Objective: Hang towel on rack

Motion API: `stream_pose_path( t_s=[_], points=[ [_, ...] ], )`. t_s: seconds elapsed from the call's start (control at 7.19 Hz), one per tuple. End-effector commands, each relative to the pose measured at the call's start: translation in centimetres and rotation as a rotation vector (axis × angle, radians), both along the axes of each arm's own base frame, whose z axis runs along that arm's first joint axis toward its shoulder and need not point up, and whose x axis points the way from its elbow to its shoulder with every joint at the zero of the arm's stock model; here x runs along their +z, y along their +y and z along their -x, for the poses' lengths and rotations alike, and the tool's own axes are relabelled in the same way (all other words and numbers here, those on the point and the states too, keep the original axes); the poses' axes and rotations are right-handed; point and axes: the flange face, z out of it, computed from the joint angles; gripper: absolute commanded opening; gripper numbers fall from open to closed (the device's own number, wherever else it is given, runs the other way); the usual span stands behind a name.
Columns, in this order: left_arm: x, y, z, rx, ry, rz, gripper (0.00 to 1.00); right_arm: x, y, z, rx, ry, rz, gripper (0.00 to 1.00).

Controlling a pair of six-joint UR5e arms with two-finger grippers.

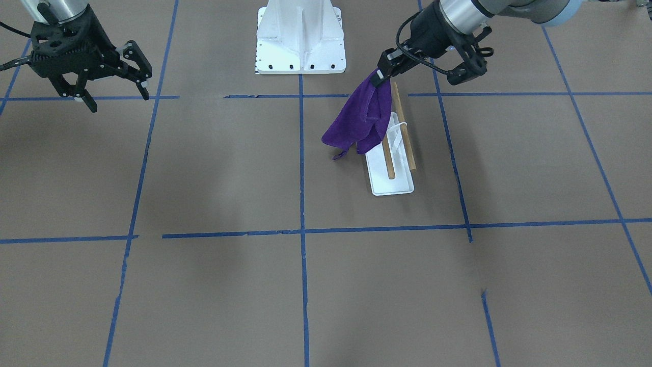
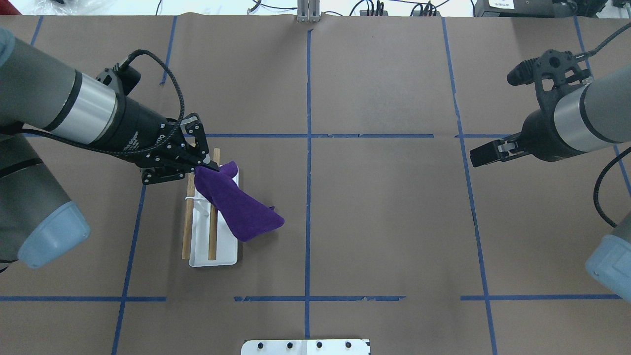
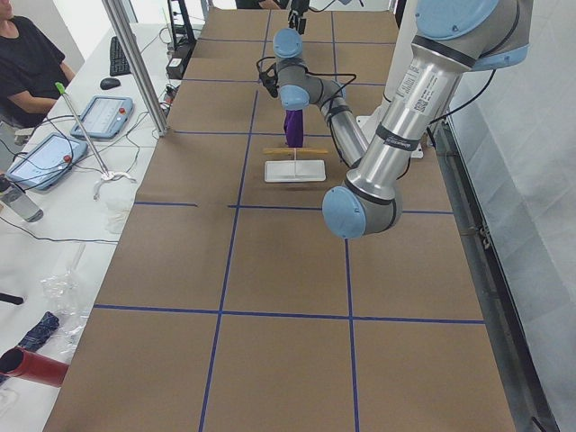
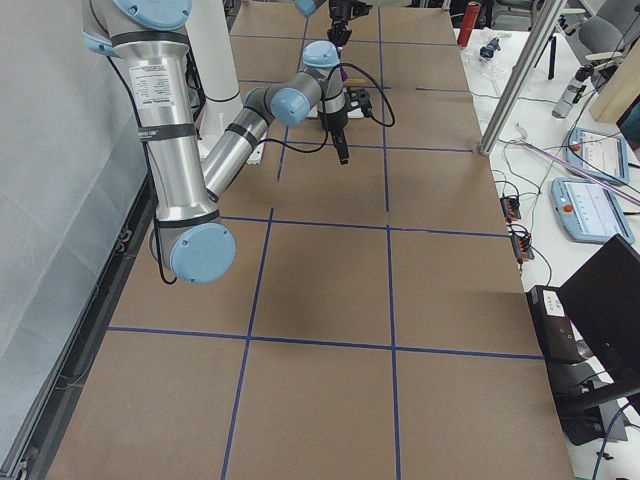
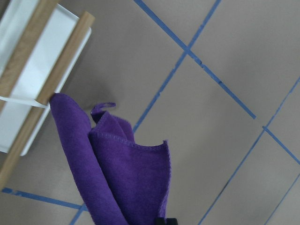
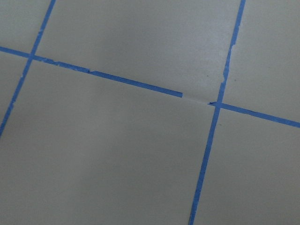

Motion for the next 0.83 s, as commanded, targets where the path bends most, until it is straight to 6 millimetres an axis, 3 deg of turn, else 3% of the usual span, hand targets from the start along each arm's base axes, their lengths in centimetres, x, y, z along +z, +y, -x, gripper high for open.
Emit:
stream_pose_path(
  t_s=[0.0,0.14,0.7],
  points=[
    [5.8,-1.0,4.2,-0.022,-0.076,-0.111,0.0,1.2,-0.5,0.2,0.006,0.02,0.02,1.0],
    [9.6,-1.1,5.9,-0.012,-0.131,-0.156,0.0,1.3,-0.6,0.2,0.008,0.024,0.021,1.0],
    [12.6,-2.2,5.2,0.001,-0.173,-0.138,0.0,1.6,-1.1,-0.1,0.016,0.032,0.019,1.0]
  ],
)
